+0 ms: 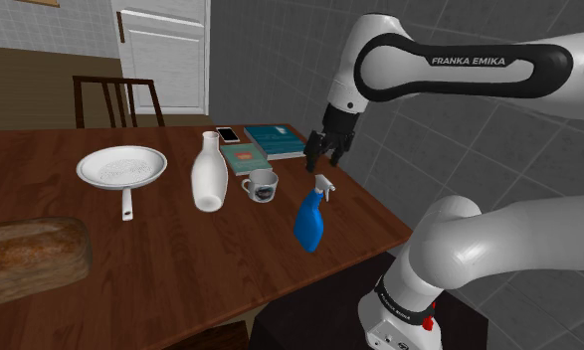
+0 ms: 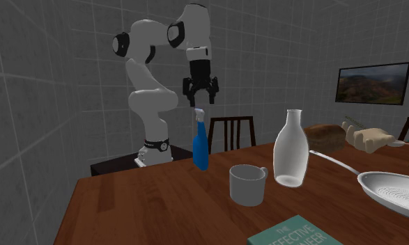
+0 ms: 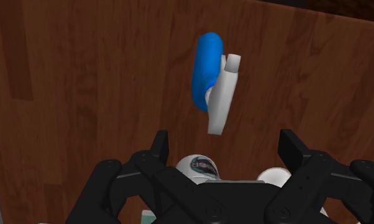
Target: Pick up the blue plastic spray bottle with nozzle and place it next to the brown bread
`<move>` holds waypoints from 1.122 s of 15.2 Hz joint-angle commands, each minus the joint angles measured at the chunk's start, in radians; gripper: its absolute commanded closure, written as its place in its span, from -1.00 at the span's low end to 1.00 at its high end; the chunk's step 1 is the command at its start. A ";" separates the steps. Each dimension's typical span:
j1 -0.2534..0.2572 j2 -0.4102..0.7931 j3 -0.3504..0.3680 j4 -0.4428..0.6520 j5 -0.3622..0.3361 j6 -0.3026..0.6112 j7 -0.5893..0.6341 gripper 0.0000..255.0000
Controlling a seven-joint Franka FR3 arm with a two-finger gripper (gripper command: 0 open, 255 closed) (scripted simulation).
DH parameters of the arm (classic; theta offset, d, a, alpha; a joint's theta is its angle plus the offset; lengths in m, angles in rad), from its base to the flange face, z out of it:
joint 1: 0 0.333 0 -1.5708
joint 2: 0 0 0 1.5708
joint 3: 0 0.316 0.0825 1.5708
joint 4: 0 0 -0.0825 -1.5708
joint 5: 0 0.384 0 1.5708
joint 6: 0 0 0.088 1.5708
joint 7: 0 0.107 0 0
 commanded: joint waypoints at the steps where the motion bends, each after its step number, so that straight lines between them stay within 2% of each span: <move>1: -0.001 -0.008 0.001 -0.041 0.000 0.037 -0.001 -1.00; 7: 0.002 0.009 0.006 -0.106 0.005 0.121 -0.003 -1.00; 14: 0.003 0.009 0.006 -0.106 0.005 0.121 -0.003 -1.00; 15: 0.003 0.009 0.006 -0.106 0.005 0.121 -0.002 1.00; 17: 0.003 0.009 0.006 -0.106 0.005 0.121 -0.003 1.00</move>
